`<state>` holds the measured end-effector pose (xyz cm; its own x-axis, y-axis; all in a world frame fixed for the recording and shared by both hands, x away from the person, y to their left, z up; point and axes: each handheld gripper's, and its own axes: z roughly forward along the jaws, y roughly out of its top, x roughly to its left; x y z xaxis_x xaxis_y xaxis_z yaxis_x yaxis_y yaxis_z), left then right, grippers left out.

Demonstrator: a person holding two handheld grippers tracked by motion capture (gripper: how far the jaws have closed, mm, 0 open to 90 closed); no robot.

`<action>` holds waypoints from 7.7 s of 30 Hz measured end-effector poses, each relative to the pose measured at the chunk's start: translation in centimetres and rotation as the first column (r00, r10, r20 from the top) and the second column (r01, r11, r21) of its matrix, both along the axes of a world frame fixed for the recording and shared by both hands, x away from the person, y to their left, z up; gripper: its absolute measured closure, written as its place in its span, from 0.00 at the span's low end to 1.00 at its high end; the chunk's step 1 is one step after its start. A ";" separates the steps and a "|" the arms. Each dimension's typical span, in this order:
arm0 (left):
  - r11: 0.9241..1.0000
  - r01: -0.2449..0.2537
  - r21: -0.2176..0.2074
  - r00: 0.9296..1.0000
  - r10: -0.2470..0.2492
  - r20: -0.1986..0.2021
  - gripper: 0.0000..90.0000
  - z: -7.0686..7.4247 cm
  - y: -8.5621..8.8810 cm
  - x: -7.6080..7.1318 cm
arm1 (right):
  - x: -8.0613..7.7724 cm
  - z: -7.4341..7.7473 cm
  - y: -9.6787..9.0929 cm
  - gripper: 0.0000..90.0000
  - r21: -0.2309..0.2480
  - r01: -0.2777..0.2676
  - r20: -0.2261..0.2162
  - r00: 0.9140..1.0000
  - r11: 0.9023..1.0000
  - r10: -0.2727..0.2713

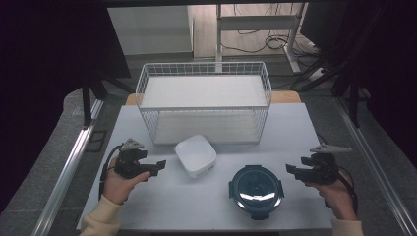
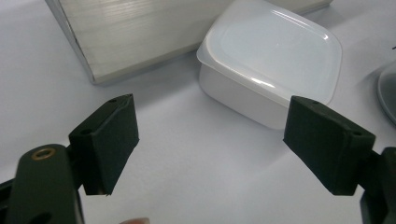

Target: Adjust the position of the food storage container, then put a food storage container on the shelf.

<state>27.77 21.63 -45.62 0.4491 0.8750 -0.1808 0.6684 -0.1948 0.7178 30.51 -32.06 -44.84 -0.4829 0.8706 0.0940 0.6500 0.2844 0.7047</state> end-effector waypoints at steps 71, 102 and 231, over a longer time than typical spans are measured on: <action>0.998 0.052 0.032 0.995 -0.049 -0.089 0.19 -2.4 -1.6 -0.6 | -3.3 -2.7 6.7 1.00 -0.123 -0.289 -0.230 0.939 0.949 0.256; 0.998 0.059 0.033 0.995 -0.057 -0.082 0.19 -2.3 -2.0 -0.7 | -3.7 -3.1 11.5 1.00 -0.083 -0.391 -0.223 0.904 0.917 0.365; 0.859 0.093 -0.503 0.901 -0.288 -0.325 0.49 -4.4 -9.3 -3.3 | -4.6 -4.0 11.8 0.43 0.492 0.005 -0.345 0.919 0.871 0.189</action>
